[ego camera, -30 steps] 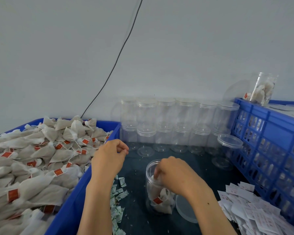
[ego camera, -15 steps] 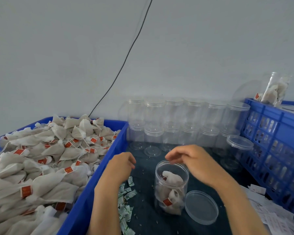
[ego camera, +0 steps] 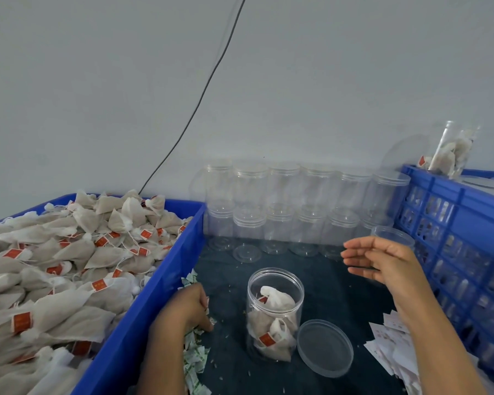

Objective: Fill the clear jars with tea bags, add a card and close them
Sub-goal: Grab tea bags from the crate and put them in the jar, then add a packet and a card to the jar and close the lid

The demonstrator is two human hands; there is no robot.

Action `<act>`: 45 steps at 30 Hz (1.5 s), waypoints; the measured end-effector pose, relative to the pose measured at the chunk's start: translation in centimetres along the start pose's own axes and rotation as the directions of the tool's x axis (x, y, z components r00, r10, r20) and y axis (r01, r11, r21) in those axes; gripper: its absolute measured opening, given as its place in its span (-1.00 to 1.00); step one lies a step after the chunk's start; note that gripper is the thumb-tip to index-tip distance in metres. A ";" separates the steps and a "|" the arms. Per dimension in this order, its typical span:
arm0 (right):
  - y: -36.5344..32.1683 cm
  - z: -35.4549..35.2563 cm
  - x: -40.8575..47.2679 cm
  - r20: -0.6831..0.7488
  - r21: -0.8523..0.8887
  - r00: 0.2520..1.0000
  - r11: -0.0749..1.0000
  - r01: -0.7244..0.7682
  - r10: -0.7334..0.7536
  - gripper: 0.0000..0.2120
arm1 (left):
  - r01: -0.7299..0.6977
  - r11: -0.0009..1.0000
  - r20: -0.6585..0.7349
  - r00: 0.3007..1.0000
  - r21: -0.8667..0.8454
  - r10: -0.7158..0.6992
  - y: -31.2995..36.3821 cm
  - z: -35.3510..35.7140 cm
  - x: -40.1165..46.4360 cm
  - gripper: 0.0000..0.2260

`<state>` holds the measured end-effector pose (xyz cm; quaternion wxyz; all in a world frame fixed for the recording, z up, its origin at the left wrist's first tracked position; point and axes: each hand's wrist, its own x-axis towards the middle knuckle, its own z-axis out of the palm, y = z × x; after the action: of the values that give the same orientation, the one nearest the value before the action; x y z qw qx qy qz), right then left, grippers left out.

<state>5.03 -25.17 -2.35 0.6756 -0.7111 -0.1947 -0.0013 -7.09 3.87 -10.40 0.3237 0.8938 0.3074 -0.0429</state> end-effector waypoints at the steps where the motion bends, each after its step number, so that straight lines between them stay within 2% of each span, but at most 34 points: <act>1: 0.0 -0.1 0.0 -0.008 0.003 1.000 1.000 -0.002 0.002 -0.63 | 0.000 1.000 -0.012 1.000 0.012 0.000 0.0 -0.1 0.0 -0.71; 10: -0.1 -0.1 -0.1 0.018 -0.011 0.999 0.999 -0.036 0.037 -0.67 | -0.064 0.994 0.031 0.998 0.085 0.061 -0.1 -0.1 0.3 -0.83; 14: -0.2 -0.1 -0.1 0.031 -0.013 0.998 0.999 -0.046 0.046 -0.68 | -0.087 0.996 -0.115 0.990 -0.012 0.085 0.6 -0.6 -0.5 -0.83; 16: -0.2 0.1 -0.1 0.037 -0.017 0.998 0.998 -0.056 0.056 -0.70 | -0.187 0.975 -0.225 0.962 -0.121 0.157 1.9 -1.6 -1.6 -0.82; 18: -0.2 0.3 0.0 0.040 -0.022 0.997 0.998 -0.061 0.062 -0.70 | -0.356 0.900 -0.385 0.890 -0.252 0.245 3.7 -2.9 -3.1 -0.81; 20: -0.3 0.6 0.0 0.044 -0.031 0.997 0.997 -0.063 0.065 -0.69 | -0.531 0.752 -0.506 0.807 -0.392 0.306 5.8 -3.7 -4.9 -0.84; 22: -0.3 0.8 0.0 0.058 -0.030 0.996 0.997 -0.067 0.069 -0.70 | -0.638 0.586 -0.539 0.759 -0.500 0.366 7.9 -3.8 -6.3 -0.87; 24: -0.3 0.8 -0.1 0.069 -0.032 0.996 0.998 -0.061 0.063 -0.71 | -0.671 0.538 -0.506 0.740 -0.510 0.444 9.5 -3.2 -7.0 -0.91; 26: -0.3 0.8 -0.1 0.070 -0.047 0.996 0.998 -0.052 0.055 -0.71 | -0.660 0.582 -0.429 0.751 -0.475 0.502 10.4 -2.2 -7.0 -0.98; 29: 0.0 0.7 -0.1 0.065 -0.075 0.996 0.996 -0.053 0.058 -0.70 | -0.628 0.722 -0.331 0.774 -0.291 0.540 10.6 -1.0 -6.2 -0.94; 33: 0.2 0.9 0.0 0.070 -0.126 0.996 0.991 -0.054 0.063 -0.68 | -0.587 0.798 -0.268 0.798 -0.137 0.540 10.0 -0.5 -5.2 -0.93; 38: 0.3 0.8 0.3 0.055 -0.151 0.996 0.987 -0.061 0.070 -0.67 | -0.576 0.814 -0.286 0.794 -0.075 0.536 9.4 -0.5 -4.7 -0.84; 40: 0.5 0.2 0.5 -0.022 -0.169 0.998 0.983 -0.066 0.063 -0.66 | -0.585 0.804 -0.310 0.789 -0.112 0.531 9.3 -0.9 -4.8 -0.79; 43: 0.6 -1.1 0.9 -0.171 -0.196 0.985 0.978 -0.066 0.032 -0.64 | -0.620 0.761 -0.389 0.759 -0.191 0.522 9.3 -1.4 -5.4 -0.85; 45: 0.6 -1.8 0.9 -0.213 -0.206 0.977 0.977 -0.059 0.014 -0.64 | -0.613 0.753 -0.410 0.767 -0.239 0.494 9.2 -1.4 -5.8 -0.85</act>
<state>6.53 -26.60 -2.51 0.6131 -0.7780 -0.1080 -0.0848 -6.69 -3.88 -2.65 0.4245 0.8642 0.0759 0.2591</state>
